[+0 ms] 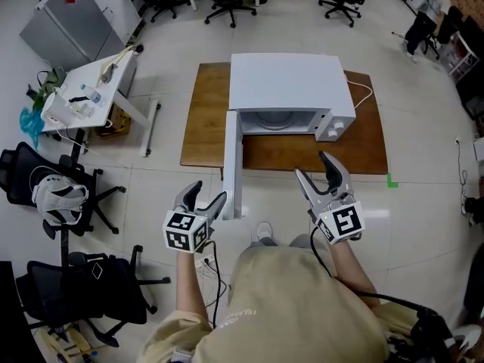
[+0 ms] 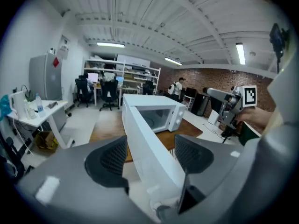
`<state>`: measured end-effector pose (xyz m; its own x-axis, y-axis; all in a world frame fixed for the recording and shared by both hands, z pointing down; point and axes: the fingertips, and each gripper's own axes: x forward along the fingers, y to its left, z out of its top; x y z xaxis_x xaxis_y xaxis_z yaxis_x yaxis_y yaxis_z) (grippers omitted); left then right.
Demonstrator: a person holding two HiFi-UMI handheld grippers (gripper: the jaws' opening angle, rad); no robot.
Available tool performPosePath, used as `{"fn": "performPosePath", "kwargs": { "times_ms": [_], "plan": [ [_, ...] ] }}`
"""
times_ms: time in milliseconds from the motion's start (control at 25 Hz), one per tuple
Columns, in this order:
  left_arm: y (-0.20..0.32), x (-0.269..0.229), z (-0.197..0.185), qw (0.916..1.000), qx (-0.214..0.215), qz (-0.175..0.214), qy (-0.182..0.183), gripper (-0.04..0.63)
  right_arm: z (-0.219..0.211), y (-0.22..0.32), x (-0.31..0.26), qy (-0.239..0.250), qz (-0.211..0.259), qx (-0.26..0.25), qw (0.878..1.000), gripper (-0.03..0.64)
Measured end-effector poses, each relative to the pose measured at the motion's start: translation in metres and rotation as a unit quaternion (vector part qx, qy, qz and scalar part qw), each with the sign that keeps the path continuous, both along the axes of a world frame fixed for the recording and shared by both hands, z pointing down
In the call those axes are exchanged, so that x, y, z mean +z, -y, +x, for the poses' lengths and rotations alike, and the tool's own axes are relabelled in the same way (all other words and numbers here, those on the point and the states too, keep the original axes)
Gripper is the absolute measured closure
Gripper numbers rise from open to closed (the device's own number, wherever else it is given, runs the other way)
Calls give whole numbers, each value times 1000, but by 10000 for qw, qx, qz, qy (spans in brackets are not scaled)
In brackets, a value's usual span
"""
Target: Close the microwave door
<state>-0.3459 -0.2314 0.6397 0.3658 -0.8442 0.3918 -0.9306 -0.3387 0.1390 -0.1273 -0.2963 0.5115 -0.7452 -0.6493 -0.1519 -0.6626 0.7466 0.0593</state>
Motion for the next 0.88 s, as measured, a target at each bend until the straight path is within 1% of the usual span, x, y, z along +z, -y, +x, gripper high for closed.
{"fn": "performPosePath", "kwargs": {
  "times_ms": [80, 160, 200, 240, 320, 400, 520, 640, 680, 760, 880],
  "plan": [
    [2, 21, -2, 9973, 479, -482, -286, 282, -5, 8, -4, -85, 56, 33, 9999, 354],
    [4, 40, 9, 9902, 845, -878, -688, 317, 5, 22, -6, -109, 30, 132, 9998, 354],
    [5, 48, 14, 9870, 937, -1015, -821, 323, 10, 29, -6, -155, 59, 163, 9997, 354],
    [8, 55, 19, 9849, 993, -1093, -905, 344, 13, 35, -7, -220, 117, 174, 9995, 354],
    [11, 60, 27, 9820, 1060, -1113, -1100, 392, 17, 43, -7, -314, 233, 152, 9991, 354],
    [14, 61, 37, 9803, 1068, -1062, -1281, 458, 22, 47, -7, -290, 263, 116, 9992, 354],
    [19, 63, 62, 9821, 973, -909, -1335, 449, 40, 57, -5, -169, 172, 138, 9996, 354],
    [36, 65, 93, 9835, 771, -822, -1412, 427, 62, 69, -7, -89, 144, 196, 9997, 354],
    [44, 67, 104, 9827, 681, -872, -1484, 419, 69, 73, -8, -87, 160, 228, 9996, 354],
    [61, 70, 125, 9781, 497, -1073, -1714, 410, 86, 80, -6, -161, 188, 340, 9991, 354],
    [90, 71, 160, 9718, 367, -1217, -1986, 427, 115, 89, 2, -282, 118, 573, 9979, 354]
  ]
}}
